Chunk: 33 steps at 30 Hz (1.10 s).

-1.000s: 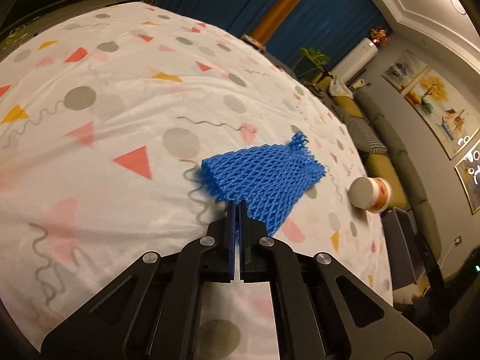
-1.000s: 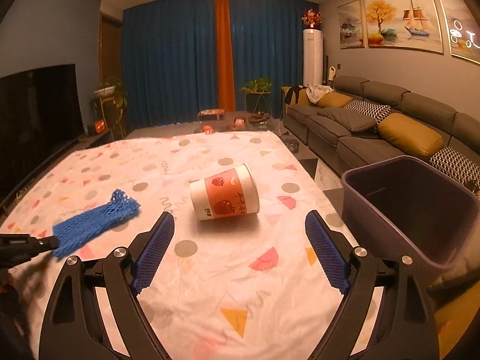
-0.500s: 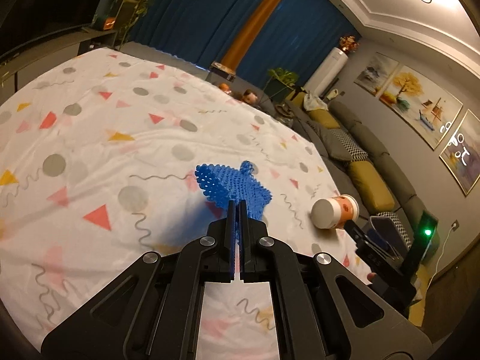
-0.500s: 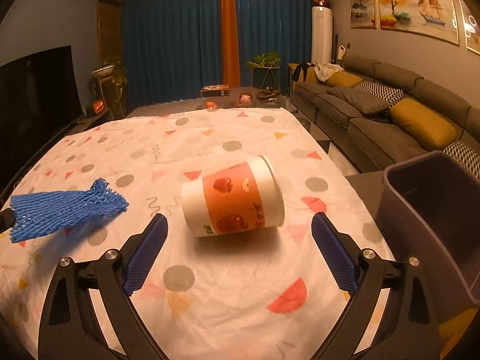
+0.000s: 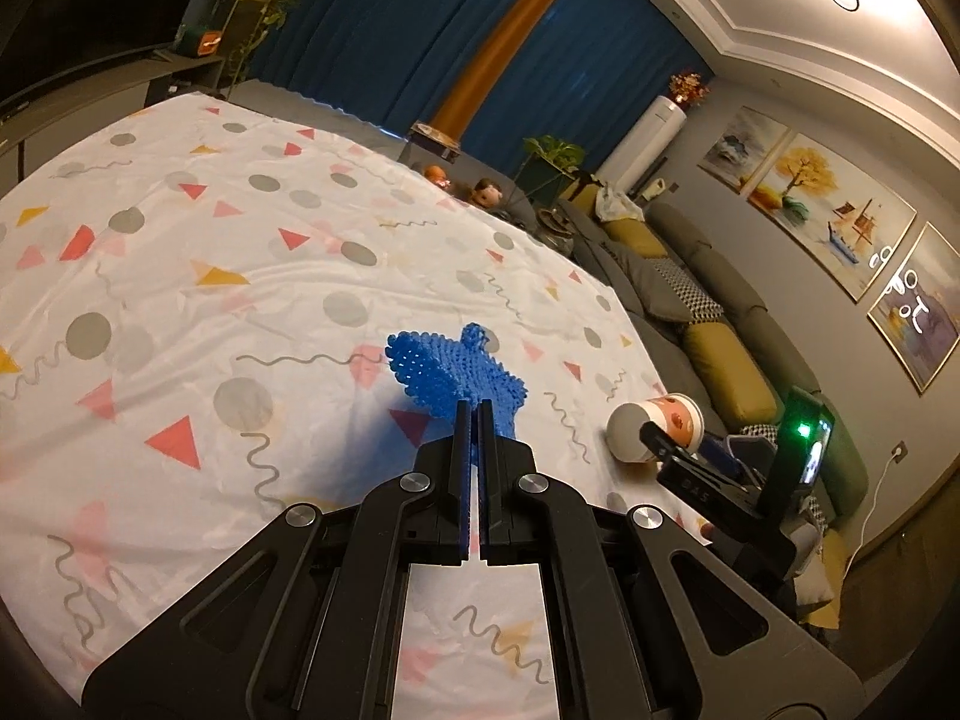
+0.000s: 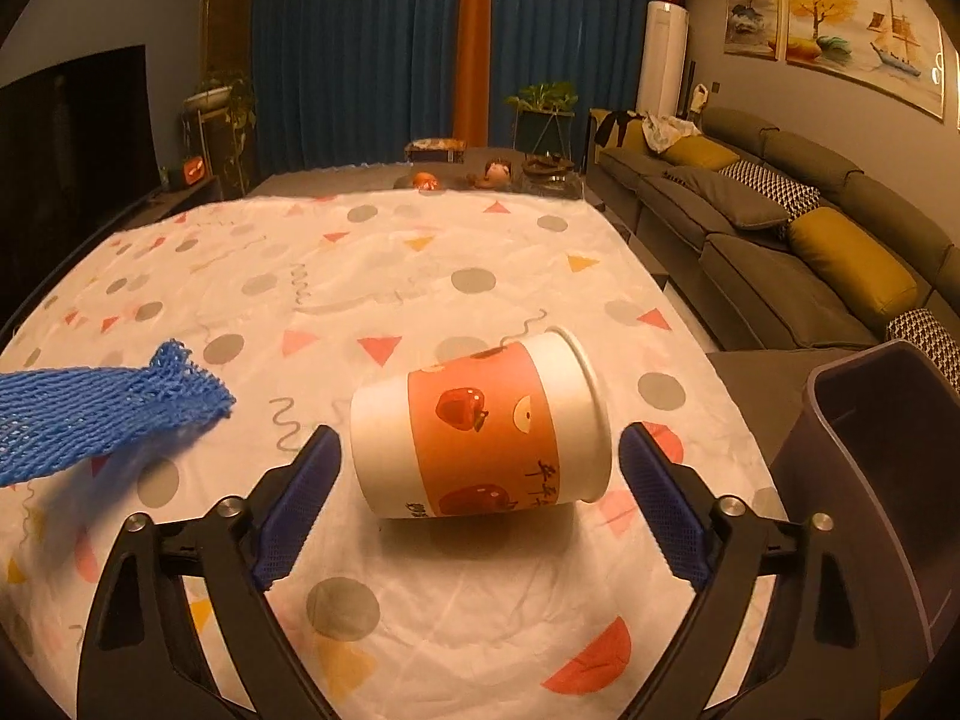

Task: Collect trash
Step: 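Grasp the blue mesh net with the left tool while the right tool grasps the orange-white paper cup, then carry the blue net and paper cup to the grey bin and open both tools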

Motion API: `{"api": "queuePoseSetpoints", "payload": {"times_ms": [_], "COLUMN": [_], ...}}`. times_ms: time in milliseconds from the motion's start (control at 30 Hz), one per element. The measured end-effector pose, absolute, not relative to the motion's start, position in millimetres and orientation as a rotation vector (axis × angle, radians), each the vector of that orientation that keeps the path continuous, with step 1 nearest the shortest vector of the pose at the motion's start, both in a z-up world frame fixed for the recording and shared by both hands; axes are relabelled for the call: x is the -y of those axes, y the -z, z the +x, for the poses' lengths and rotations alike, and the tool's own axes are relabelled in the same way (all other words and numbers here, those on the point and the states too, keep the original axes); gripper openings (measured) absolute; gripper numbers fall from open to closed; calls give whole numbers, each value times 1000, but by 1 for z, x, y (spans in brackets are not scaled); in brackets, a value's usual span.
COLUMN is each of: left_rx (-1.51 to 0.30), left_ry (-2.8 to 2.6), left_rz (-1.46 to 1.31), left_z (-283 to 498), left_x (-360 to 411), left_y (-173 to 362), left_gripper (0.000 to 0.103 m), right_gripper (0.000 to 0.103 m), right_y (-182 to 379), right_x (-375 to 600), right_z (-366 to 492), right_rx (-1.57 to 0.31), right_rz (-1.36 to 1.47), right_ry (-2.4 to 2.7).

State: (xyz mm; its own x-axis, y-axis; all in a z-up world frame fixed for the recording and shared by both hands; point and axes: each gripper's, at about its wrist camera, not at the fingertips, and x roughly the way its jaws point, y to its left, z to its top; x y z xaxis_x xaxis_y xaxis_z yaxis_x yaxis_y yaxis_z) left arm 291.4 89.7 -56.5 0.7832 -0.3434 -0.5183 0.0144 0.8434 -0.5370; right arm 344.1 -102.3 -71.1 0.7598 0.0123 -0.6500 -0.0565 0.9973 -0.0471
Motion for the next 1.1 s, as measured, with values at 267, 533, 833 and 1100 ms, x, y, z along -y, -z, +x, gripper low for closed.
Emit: {"api": "queuePoseSetpoints", "payload": {"times_ms": [267,533,833,1100], "left_rx": [-636,-590,-554,-545], "left_ry": [229,272,330,390], "left_rz": [-518,-472,-429,-397], "left_z": [290,277,257,242], "left_x": [-83,-67,-36,-3], "left_y": [51,28,4,-11], "left_gripper": [0,0,0,0], "right_gripper": [82,82,82,82], "right_y": [71,49,20,7], "right_x": [104,117,139,161], "right_z": [336,302,247,208], "right_rx": [-696,-630,-550,-514], "right_rz": [-63,-21,10,33], "right_ry": [-55,-64,-58,-26]}}
